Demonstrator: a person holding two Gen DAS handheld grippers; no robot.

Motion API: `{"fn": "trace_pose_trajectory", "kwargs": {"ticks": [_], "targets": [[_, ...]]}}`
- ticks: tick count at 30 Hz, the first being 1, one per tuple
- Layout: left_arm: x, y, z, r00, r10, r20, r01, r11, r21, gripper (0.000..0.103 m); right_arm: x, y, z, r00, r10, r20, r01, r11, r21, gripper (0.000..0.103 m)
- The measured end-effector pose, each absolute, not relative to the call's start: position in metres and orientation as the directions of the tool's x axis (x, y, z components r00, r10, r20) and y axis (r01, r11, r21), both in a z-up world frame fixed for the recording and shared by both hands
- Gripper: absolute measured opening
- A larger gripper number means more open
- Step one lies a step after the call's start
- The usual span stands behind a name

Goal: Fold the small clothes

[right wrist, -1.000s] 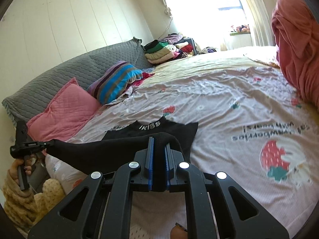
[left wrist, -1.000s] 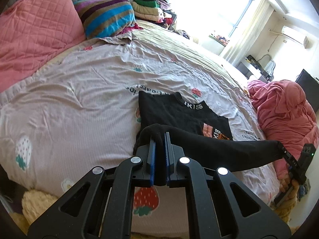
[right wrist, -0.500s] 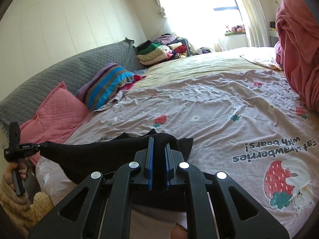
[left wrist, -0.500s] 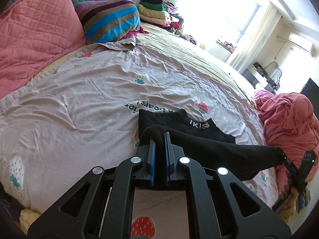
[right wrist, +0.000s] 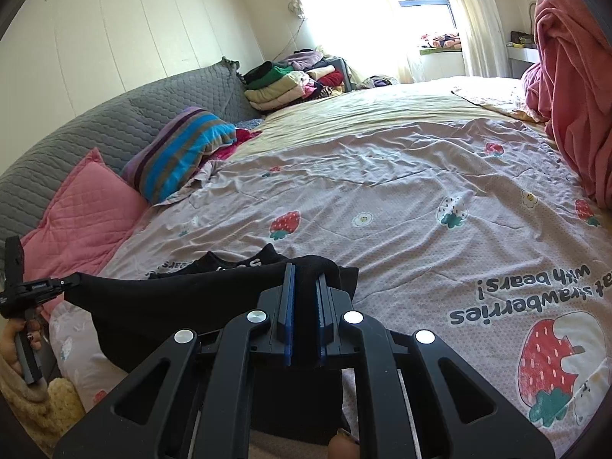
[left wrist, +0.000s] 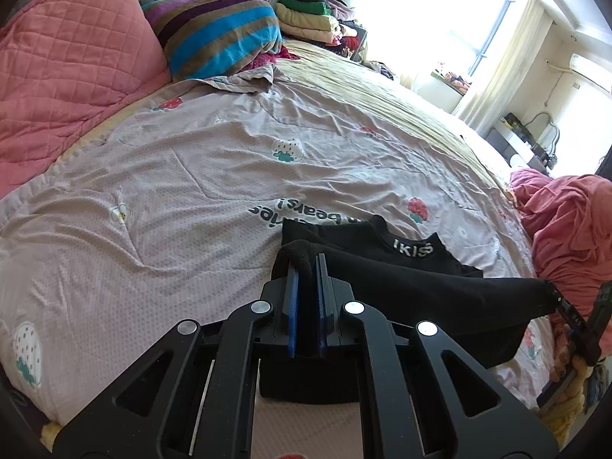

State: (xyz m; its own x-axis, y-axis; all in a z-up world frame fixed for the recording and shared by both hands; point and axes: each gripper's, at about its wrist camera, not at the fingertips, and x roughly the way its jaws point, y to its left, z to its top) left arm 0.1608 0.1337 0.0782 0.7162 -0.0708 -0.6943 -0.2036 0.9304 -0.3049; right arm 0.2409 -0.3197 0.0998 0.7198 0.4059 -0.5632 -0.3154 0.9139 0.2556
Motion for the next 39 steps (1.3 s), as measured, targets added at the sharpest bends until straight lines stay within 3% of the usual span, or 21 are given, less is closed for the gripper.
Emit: {"fn": "trace_pose_trajectory", "kwargs": {"ticks": [31,33,35,39], "targets": [[0.19,0.13,0.029,0.655,0.019,-0.756,-0.253,0.947,-0.196,0.006,0.275,-0.299,0.041,0.666,0.291,-0.687,-0.252,0.954,0.159,0.01],[0.186,0.13,0.03,0.661,0.021,-0.75,-0.256,0.946,-0.199,0.007,0.274,-0.299,0.039,0.662,0.286,-0.693,-0.25,0.956,0.155,0.015],[0.181,0.131,0.032,0.667,0.028,-0.745,-0.257,0.946,-0.195,0.008,0.271,-0.3,0.039,0.667,0.281,-0.69,-0.243,0.958,0.155,0.034],[0.17,0.126,0.037,0.679,0.053,-0.732,-0.253,0.953,-0.166,0.012,0.261,-0.304,0.044,0.689,0.268,-0.674,-0.229,0.962,0.148,0.035]]}}
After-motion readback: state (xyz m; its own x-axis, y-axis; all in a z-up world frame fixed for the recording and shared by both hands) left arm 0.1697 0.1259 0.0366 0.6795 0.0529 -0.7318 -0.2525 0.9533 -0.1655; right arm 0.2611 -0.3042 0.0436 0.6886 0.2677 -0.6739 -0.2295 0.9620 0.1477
